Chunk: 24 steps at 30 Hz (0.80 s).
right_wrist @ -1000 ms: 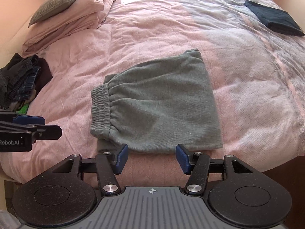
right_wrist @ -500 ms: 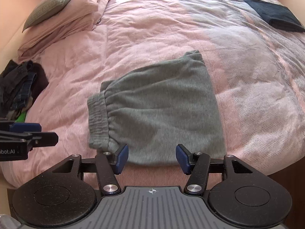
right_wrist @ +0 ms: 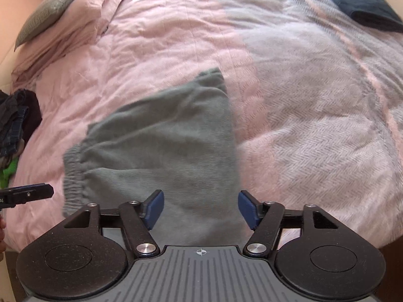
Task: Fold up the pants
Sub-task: 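Grasp the folded sweatpants with the left gripper while the right gripper grasps them too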
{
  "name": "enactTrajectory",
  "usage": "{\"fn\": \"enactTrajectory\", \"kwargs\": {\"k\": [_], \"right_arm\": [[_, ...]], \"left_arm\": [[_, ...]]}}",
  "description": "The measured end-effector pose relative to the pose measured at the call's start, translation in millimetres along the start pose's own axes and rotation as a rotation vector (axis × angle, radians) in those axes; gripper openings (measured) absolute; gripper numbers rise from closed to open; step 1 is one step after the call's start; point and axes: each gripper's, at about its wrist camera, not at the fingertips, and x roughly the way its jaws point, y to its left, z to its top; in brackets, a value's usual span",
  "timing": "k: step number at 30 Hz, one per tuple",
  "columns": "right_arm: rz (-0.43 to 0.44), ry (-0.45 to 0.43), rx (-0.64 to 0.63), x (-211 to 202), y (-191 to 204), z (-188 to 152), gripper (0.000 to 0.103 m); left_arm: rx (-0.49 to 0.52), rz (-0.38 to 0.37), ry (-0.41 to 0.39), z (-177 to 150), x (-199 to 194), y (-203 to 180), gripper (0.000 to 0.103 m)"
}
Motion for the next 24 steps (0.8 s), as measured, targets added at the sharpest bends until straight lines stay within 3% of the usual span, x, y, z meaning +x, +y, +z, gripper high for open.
{"fn": "enactTrajectory", "kwargs": {"k": [2, 9, 18, 19, 20, 22, 23, 24], "right_arm": [[0.038, 0.022, -0.023, 14, -20, 7, 0.066], [0.199, 0.057, 0.038, 61, -64, 24, 0.066], [0.496, 0.028, 0.177, 118, -98, 34, 0.065], [0.521, 0.029, 0.191, 121, -100, 34, 0.064], [0.546, 0.037, 0.202, 125, -101, 35, 0.050], [0.519, 0.047, 0.204, 126, -95, 38, 0.044], [0.503, 0.048, 0.188, 123, -91, 39, 0.035], [0.491, 0.047, 0.186, 118, -89, 40, 0.034]], "left_arm": [[-0.052, -0.051, -0.008, -5, 18, 9, 0.078], [-0.179, -0.080, -0.003, -10, 60, 43, 0.083], [-0.285, -0.287, -0.037, -10, 90, 71, 0.086], [-0.288, -0.286, -0.039, -10, 92, 70, 0.085], [-0.287, -0.280, -0.038, -9, 92, 69, 0.079], [-0.281, -0.265, -0.040, -7, 91, 66, 0.067], [-0.269, -0.251, -0.037, -5, 89, 63, 0.060], [-0.255, -0.235, -0.036, -4, 85, 60, 0.058]]}}
